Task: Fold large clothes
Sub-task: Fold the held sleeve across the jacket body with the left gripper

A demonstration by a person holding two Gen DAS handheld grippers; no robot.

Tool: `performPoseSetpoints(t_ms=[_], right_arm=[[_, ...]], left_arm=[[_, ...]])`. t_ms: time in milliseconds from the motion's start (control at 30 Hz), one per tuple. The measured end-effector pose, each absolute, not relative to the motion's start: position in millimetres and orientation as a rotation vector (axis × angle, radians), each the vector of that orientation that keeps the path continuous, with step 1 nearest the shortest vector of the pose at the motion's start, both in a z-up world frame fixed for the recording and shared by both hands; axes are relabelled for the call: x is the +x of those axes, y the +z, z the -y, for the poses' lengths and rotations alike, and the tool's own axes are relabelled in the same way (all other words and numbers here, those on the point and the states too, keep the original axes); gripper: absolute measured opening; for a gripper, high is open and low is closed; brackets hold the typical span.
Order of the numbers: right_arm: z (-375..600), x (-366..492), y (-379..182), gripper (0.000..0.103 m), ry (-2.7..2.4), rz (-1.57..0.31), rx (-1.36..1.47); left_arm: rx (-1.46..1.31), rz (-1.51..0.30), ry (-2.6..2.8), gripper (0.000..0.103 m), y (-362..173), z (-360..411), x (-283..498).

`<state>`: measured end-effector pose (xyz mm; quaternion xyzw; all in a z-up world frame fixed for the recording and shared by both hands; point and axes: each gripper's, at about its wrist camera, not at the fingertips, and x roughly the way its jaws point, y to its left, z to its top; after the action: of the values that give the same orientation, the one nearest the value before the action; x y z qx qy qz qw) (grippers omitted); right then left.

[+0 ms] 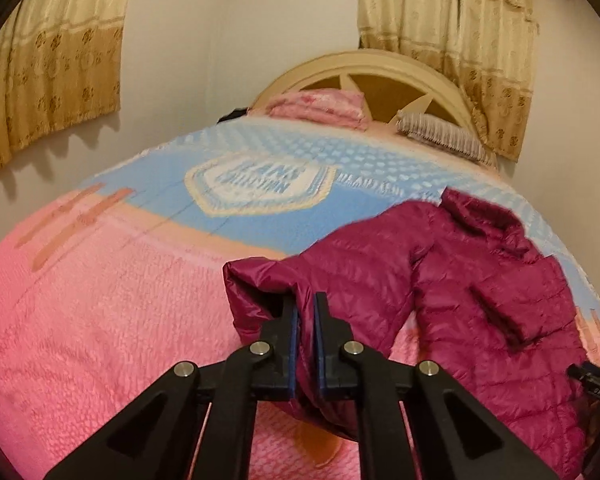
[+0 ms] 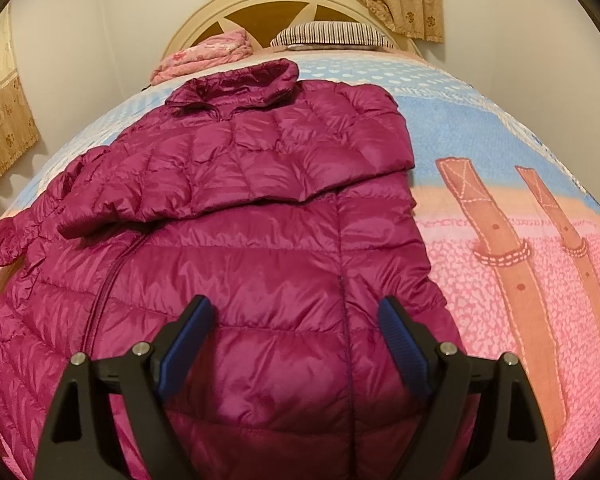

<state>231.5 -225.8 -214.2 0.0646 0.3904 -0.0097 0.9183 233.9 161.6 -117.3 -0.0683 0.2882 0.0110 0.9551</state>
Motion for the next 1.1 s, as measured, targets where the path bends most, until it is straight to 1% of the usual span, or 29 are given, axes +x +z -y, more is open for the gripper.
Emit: performPoseSetpoints(t_ms=[200, 333, 433, 533, 667, 767, 800, 833, 867, 900, 1000, 1100], right_arm=[[227, 229, -208, 0.088, -0.012, -0.789, 0.136], [233, 219, -194, 0.088, -0.044, -0.741, 0.117], [242, 214, -188, 0.088, -0.062, -0.724, 0.106], [255, 210, -188, 0.088, -0.093, -0.713, 0.122], [269, 212, -201, 0.088, -0.086, -0.732, 0.201], [272, 212, -204, 0.088, -0.076, -0.736, 0.227], [271, 213, -205, 0.088, -0.068, -0.741, 0.228], [271, 211, -206, 0.088, -0.061, -0.746, 0.229], [271, 213, -209, 0.088, -0.055, -0.759, 0.234], [271, 215, -210, 0.088, -0.055, -0.769, 0.239], [272, 215, -212, 0.088, -0.044, -0.776, 0.242], [272, 215, -213, 0.088, -0.038, -0.784, 0.242]], left_arm=[[-0.045, -0.471, -0.076, 0.005, -53, -116, 243], [0.015, -0.431, -0.162, 0.005, -28, -71, 254], [0.047, -0.422, -0.219, 0.005, -25, -34, 263], [0.087, -0.429, -0.312, 0.005, -32, 20, 273], [0.117, -0.452, -0.418, 0.006, -49, 82, 278], [0.200, -0.470, -0.435, 0.007, -68, 127, 281], [0.227, -0.479, -0.417, 0.016, -74, 138, 281], [0.243, -0.509, -0.423, 0.054, -82, 146, 283], [0.239, -0.524, -0.442, 0.076, -87, 151, 285], [0.234, -0.518, -0.443, 0.088, -90, 155, 285], [0.232, -0.523, -0.415, 0.089, -100, 154, 285], [0.184, -0.551, -0.398, 0.089, -106, 132, 288]])
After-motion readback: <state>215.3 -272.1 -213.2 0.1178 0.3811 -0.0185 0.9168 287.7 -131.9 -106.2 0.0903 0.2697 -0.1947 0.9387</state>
